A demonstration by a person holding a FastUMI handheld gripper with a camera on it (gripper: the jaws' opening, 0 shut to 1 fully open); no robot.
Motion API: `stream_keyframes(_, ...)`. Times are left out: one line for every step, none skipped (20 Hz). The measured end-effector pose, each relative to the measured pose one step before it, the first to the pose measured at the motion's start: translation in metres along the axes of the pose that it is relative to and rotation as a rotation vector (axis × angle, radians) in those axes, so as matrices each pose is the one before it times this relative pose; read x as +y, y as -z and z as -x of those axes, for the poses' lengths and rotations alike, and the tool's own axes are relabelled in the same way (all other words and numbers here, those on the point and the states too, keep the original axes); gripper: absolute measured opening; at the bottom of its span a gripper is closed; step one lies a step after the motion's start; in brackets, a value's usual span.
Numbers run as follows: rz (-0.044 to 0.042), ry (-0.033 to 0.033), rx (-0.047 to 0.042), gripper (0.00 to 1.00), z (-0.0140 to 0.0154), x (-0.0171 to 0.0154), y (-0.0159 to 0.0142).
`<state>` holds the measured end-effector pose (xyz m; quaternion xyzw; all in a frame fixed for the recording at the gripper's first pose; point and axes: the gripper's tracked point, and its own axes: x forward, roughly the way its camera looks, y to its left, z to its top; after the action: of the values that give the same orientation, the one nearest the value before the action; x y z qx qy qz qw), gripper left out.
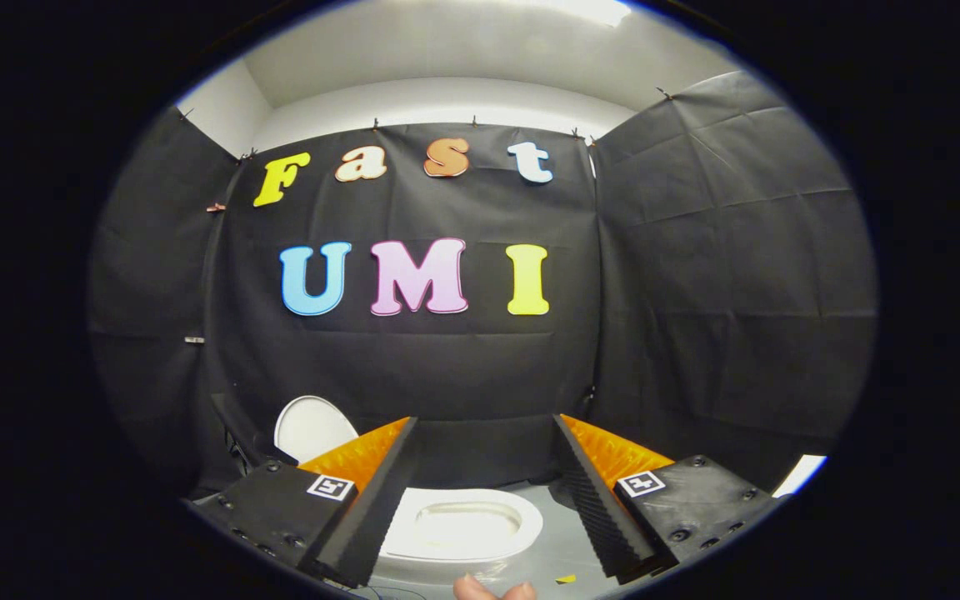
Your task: Open the toilet lid.
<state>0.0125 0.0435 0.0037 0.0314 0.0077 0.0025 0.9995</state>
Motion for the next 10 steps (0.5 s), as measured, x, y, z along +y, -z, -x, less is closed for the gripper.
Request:
stream_keyframes(-0.01614, -0.00974, -0.00292, 0.99, 0.00108, 0.00154, -0.00366)
stream_keyframes(-0.00338, -0.00466, -0.00566, 0.99, 0.00017, 0.00023, -0.00155)
stream_keyframes(0.01019, 0.00022, -0.00546, 0.99, 0.00081, -0.00156, -0.00099)
stream_keyframes(0.01793, -0.00789, -0.00262, 0.99, 0.00079, -0.00011, 0.00079)
stream_keyframes(0.02077, -0.01312, 0.00068, 0.99, 0.00541, 0.00193, 0.00110)
stream_keyframes(0.01613, -0.00706, 0.00137, 0.99, 0.00235, -0.00089, 0.00083)
stream_keyframes(0.01321, -0.01335, -0.00174, 0.99, 0.00186, 0.00127, -0.00178)
stream_keyframes(0.01312, -0.00487, 0.00090, 0.99, 0.00235, -0.00087, -0.00126)
stream_keyframes(0.00516, -0.00033, -0.00404, 0.99, 0.00174, -0.00307, -0.00268)
stream_keyframes(-0.00839, 0.00202, -0.00706, 0.99, 0.00167, -0.00235, -0.00463)
